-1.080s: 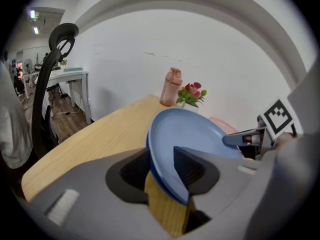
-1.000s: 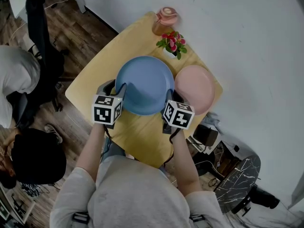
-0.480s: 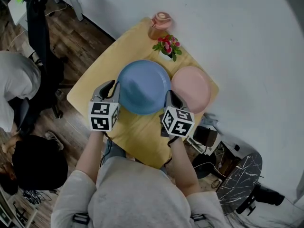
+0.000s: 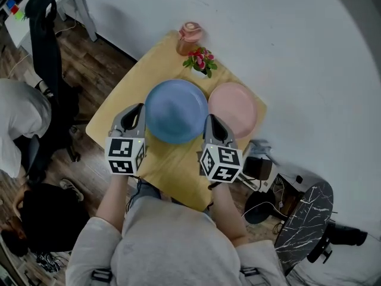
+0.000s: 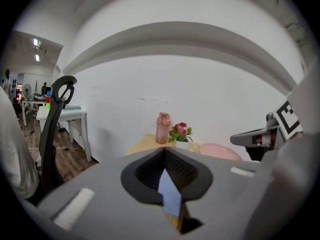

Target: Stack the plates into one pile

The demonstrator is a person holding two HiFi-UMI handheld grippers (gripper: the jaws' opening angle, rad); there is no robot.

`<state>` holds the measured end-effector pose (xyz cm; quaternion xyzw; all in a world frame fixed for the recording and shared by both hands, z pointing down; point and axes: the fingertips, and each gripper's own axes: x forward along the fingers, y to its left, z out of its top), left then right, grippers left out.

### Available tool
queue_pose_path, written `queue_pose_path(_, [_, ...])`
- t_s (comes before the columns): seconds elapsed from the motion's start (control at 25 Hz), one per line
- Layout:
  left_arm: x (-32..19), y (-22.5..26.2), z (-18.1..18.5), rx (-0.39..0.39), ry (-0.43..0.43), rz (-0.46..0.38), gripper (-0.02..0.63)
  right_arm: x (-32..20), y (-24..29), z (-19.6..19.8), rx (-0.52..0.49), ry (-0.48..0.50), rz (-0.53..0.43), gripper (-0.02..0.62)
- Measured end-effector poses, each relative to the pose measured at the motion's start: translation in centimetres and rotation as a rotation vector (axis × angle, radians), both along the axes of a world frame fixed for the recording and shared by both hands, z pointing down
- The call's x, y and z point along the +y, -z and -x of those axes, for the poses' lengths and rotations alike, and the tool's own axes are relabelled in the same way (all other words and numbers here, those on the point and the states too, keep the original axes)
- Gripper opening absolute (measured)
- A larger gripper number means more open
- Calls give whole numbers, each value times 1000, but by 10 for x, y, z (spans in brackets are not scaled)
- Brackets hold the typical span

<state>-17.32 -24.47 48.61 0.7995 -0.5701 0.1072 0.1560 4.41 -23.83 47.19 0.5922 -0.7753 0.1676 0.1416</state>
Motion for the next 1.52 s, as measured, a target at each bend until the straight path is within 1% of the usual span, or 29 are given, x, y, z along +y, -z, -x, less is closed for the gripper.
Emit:
queue_pose_path(0.16, [2, 24, -4, 4, -31, -62, 59, 8, 24, -3, -26, -36, -67, 3])
queue_pose_path(0.48, [1, 66, -6, 22, -88, -172, 60, 19, 60, -11, -57, -102, -170, 3])
queue_pose_path(0.68, [2, 91, -6, 25, -121, -245, 60, 31, 84, -12, -37, -132, -254, 3])
queue_pose_path(1.0, [7, 141, -13, 40, -195, -390, 60, 53, 129, -23, 4, -191, -383, 3])
queue_pose_path(1.28, [16, 167, -27, 68, -268, -482, 60, 76, 154, -42, -3, -267, -447, 4])
queue_pose_path(1.4, [19, 173, -33, 76, -295, -500, 60, 84, 160, -50, 8, -292, -460, 4])
queue_pose_path(1.52, [22, 175, -39, 87, -297, -507, 60, 92, 162, -60, 32, -306, -472, 5])
